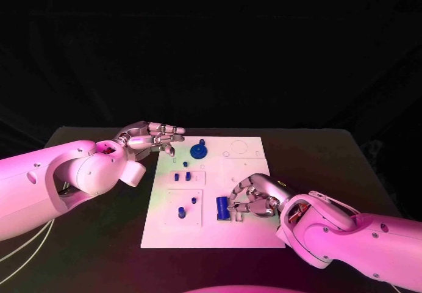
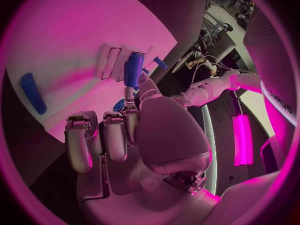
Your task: Assemble the parts on the task board
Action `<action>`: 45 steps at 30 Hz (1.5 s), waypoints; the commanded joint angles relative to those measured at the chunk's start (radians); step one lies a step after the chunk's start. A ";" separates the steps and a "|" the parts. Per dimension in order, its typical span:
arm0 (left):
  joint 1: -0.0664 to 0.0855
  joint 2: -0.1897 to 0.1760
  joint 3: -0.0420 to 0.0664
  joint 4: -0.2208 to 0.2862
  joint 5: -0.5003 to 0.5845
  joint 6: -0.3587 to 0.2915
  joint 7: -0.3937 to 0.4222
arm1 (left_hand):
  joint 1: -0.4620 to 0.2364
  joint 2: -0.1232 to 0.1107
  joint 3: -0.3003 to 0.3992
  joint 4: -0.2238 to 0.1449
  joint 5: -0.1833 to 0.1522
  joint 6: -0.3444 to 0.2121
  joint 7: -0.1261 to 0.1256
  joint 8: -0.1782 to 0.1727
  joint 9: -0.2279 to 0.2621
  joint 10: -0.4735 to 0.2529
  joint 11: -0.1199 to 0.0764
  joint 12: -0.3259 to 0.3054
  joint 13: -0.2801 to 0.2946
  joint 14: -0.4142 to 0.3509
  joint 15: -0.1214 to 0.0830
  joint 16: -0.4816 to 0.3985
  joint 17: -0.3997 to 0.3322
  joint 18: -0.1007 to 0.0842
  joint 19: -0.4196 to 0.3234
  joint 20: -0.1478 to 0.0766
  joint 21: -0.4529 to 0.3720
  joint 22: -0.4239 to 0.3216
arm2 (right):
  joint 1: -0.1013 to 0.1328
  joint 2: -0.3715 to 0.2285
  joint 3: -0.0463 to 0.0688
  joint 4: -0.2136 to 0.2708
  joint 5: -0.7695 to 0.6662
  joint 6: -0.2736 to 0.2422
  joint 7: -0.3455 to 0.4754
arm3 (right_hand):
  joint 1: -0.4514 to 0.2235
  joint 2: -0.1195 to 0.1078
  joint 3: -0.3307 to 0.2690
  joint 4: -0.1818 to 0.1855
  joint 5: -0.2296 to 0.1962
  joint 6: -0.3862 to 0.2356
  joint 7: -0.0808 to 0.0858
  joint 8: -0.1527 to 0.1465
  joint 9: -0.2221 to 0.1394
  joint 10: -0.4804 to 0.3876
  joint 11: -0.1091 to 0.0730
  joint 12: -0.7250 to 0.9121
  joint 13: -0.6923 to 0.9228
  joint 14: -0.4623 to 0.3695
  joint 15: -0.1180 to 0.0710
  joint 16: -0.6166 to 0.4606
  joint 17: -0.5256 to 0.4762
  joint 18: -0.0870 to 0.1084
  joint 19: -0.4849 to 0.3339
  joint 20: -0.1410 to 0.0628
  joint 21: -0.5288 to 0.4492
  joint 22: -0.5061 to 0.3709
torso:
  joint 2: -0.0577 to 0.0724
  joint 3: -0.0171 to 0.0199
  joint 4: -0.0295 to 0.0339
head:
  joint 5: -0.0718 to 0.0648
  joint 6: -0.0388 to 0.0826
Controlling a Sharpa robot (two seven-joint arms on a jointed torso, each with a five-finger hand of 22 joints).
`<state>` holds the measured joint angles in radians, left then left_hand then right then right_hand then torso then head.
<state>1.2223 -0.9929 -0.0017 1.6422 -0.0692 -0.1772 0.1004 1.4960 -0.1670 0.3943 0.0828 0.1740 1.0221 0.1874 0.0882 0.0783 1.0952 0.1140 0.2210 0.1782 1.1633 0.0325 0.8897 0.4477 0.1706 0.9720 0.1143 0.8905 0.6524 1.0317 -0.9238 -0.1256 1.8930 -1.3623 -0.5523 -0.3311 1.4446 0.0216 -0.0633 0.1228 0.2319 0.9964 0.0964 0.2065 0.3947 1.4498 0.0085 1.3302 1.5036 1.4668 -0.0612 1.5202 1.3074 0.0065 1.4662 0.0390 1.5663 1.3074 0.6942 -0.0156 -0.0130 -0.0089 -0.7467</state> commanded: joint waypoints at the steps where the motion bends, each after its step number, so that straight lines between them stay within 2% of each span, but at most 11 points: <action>1: 0.000 0.001 0.000 0.001 0.005 0.010 0.006 | -0.007 0.005 -0.007 0.001 -0.001 -0.007 0.001 -0.005 -0.001 -0.008 0.001 0.004 0.001 -0.010 0.000 -0.003 -0.001 0.014 0.001 0.007 -0.005 -0.001 | -0.001 -0.009 0.000 0.002 -0.120 -0.013 0.190 | 0.089 0.021 0.048 -0.043 0.021 -0.007 0.018 -0.036 -0.029 -0.003 0.018 0.001 -0.108 0.084 0.017 0.005 0.166 -0.006 0.103 0.016 0.002 0.262 | -0.001 -0.0001 -0.0011 | 0.000 -0.001; 4: 0.000 0.001 0.000 0.001 0.005 0.009 0.007 | -0.006 0.006 -0.006 0.001 -0.001 -0.007 0.001 -0.004 -0.001 -0.008 0.001 0.004 0.001 -0.010 0.000 -0.003 -0.001 0.014 0.001 0.007 -0.006 -0.001 | -0.001 -0.016 -0.001 -0.002 -0.188 0.019 0.223 | 0.132 0.003 0.097 -0.079 0.095 -0.014 0.029 -0.071 -0.061 -0.005 0.029 0.005 -0.104 0.083 0.022 0.005 0.166 -0.004 0.099 0.024 -0.007 0.260 | -0.001 -0.0006 -0.0003 | -0.001 -0.002; 6: 0.000 0.001 0.000 0.000 0.005 0.009 0.007 | -0.006 0.006 -0.006 0.001 -0.001 -0.007 0.001 -0.004 -0.001 -0.008 0.001 0.004 0.001 -0.010 0.000 -0.003 -0.001 0.014 0.001 0.007 -0.006 -0.001 | -0.001 -0.017 -0.001 -0.005 -0.228 0.042 0.241 | 0.137 -0.019 0.131 -0.093 0.108 -0.011 0.014 -0.094 -0.084 -0.011 0.019 -0.001 -0.107 0.083 0.016 0.005 0.167 -0.002 0.096 0.025 -0.014 0.258 | -0.001 -0.0005 0.0009 | -0.001 -0.002; 8: 0.000 0.001 0.000 -0.001 0.005 0.009 0.007 | -0.006 0.006 -0.006 0.001 -0.001 -0.007 0.001 -0.004 -0.001 -0.008 0.001 0.004 0.001 -0.010 0.000 -0.003 -0.001 0.014 0.001 0.007 -0.006 -0.001 | 0.000 -0.017 -0.001 -0.008 -0.279 0.074 0.262 | 0.122 -0.059 0.200 -0.109 0.101 0.000 -0.008 -0.128 -0.122 -0.022 -0.011 -0.012 -0.113 0.083 -0.010 0.007 0.171 0.000 0.091 0.010 -0.022 0.255 | -0.001 0.0000 0.0007 | 0.001 -0.002; 9: 0.000 0.002 0.000 -0.001 0.005 0.009 0.007 | -0.006 0.006 -0.006 0.001 -0.001 -0.007 0.001 -0.004 -0.001 -0.008 0.000 0.004 0.001 -0.010 0.000 -0.003 -0.001 0.014 0.001 0.007 -0.006 -0.001 | 0.001 -0.015 -0.001 -0.010 -0.302 0.090 0.271 | 0.115 -0.076 0.232 -0.116 0.094 0.002 -0.021 -0.139 -0.136 -0.028 -0.018 -0.018 -0.117 0.085 -0.016 0.010 0.179 0.002 0.087 0.003 -0.030 0.253 | -0.001 0.0003 0.0007 | 0.002 -0.002; 12: 0.000 0.002 -0.001 -0.002 0.005 0.009 0.007 | -0.005 0.006 -0.006 0.001 -0.001 -0.007 0.001 -0.004 -0.001 -0.008 0.000 0.004 0.001 -0.010 0.000 -0.003 -0.001 0.014 0.001 0.007 -0.006 -0.001 | 0.011 -0.007 -0.001 -0.013 -0.373 0.142 0.294 | 0.098 -0.113 0.300 -0.134 0.086 -0.012 -0.037 -0.145 -0.163 -0.036 -0.033 -0.026 -0.123 0.087 -0.024 0.014 0.189 0.005 0.081 -0.006 -0.042 0.249 | 0.000 0.0002 0.0013 | 0.005 -0.002; 18: 0.000 0.004 -0.002 -0.005 0.005 0.009 0.006 | -0.005 0.006 -0.006 0.001 -0.001 -0.007 0.001 -0.004 -0.001 -0.008 0.000 0.004 0.001 -0.010 0.000 -0.003 -0.001 0.014 0.001 0.007 -0.006 -0.001 | 0.076 0.027 -0.008 -0.032 -0.501 0.264 0.303 | 0.061 -0.163 0.424 -0.172 0.056 -0.063 -0.074 -0.144 -0.205 -0.062 -0.057 -0.055 -0.146 0.091 -0.041 0.023 0.208 0.012 0.063 -0.024 -0.074 0.239 | 0.000 -0.0006 0.0023 | 0.008 -0.003; 22: 0.000 0.007 -0.003 -0.008 0.005 0.009 0.006 | -0.005 0.006 -0.006 0.001 -0.001 -0.007 0.001 -0.004 -0.001 -0.008 0.000 0.004 0.001 -0.010 0.000 -0.003 -0.001 0.014 0.001 0.007 -0.006 -0.001 | 0.115 0.058 -0.016 -0.060 -0.564 0.328 0.296 | 0.041 -0.177 0.499 -0.200 -0.007 -0.094 -0.094 -0.143 -0.222 -0.072 -0.063 -0.066 -0.156 0.090 -0.050 0.021 0.206 0.016 0.055 -0.035 -0.088 0.235 | 0.000 -0.0009 0.0028 | 0.011 -0.004; 24: 0.000 0.008 -0.003 -0.008 0.005 0.010 0.005 | -0.005 0.006 -0.006 0.000 -0.001 -0.007 0.000 -0.004 -0.001 -0.009 0.000 0.005 0.002 -0.010 0.000 -0.003 -0.001 0.014 0.001 0.007 -0.006 -0.001 | 0.131 0.073 -0.021 -0.075 -0.591 0.356 0.293 | 0.029 -0.181 0.524 -0.211 -0.062 -0.106 -0.109 -0.141 -0.229 -0.078 -0.064 -0.070 -0.162 0.089 -0.052 0.020 0.205 0.017 0.052 -0.036 -0.094 0.233 | 0.001 -0.0005 0.0032 | 0.011 -0.004; 33: 0.000 0.010 -0.004 -0.011 0.005 0.009 0.003 | -0.004 0.006 -0.006 -0.001 -0.001 -0.007 0.000 -0.004 -0.001 -0.009 0.000 0.005 0.002 -0.010 0.000 -0.003 -0.002 0.014 0.001 0.007 -0.006 -0.002 | 0.165 0.109 -0.034 -0.108 -0.633 0.464 0.293 | 0.032 -0.179 0.558 -0.233 -0.083 -0.097 -0.112 -0.137 -0.231 -0.077 -0.064 -0.062 -0.160 0.089 -0.051 0.017 0.202 0.020 0.045 -0.033 -0.107 0.229 | 0.002 0.0003 0.0031 | 0.020 -0.010; 45: 0.000 0.010 -0.004 -0.013 0.005 0.009 0.002 | -0.004 0.006 -0.006 -0.001 -0.001 -0.007 0.000 -0.004 -0.001 -0.009 0.000 0.005 0.002 -0.010 0.000 -0.003 -0.002 0.014 0.001 0.007 -0.006 -0.002 | 0.183 0.126 -0.043 -0.110 -0.637 0.503 0.304 | 0.005 -0.179 0.570 -0.236 -0.123 -0.077 -0.115 -0.127 -0.230 -0.069 -0.063 -0.041 -0.149 0.090 -0.049 0.020 0.208 0.020 0.045 -0.027 -0.107 0.229 | 0.002 0.0005 0.0008 | 0.026 -0.017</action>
<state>1.2222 -0.9847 -0.0061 1.6275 -0.0692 -0.1778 0.0993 1.4960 -0.1670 0.3944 0.0828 0.1740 1.0221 0.1874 0.0882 0.0786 1.0952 0.1140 0.2209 0.1788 1.1595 0.0291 0.8897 0.4469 0.1706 0.9720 0.1142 0.8906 0.6516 1.2138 -0.7997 -0.1677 1.7818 -1.9722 -0.0914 -0.0420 1.4577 -0.1611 0.5011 -0.1132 0.1132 0.9150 -0.0182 0.0730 0.1640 1.3771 -0.0569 1.2859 1.3070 1.4664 -0.1041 1.5395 1.3078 0.0068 1.4630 0.0098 1.4636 1.3079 0.6959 -0.0151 -0.0118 0.0157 -0.7630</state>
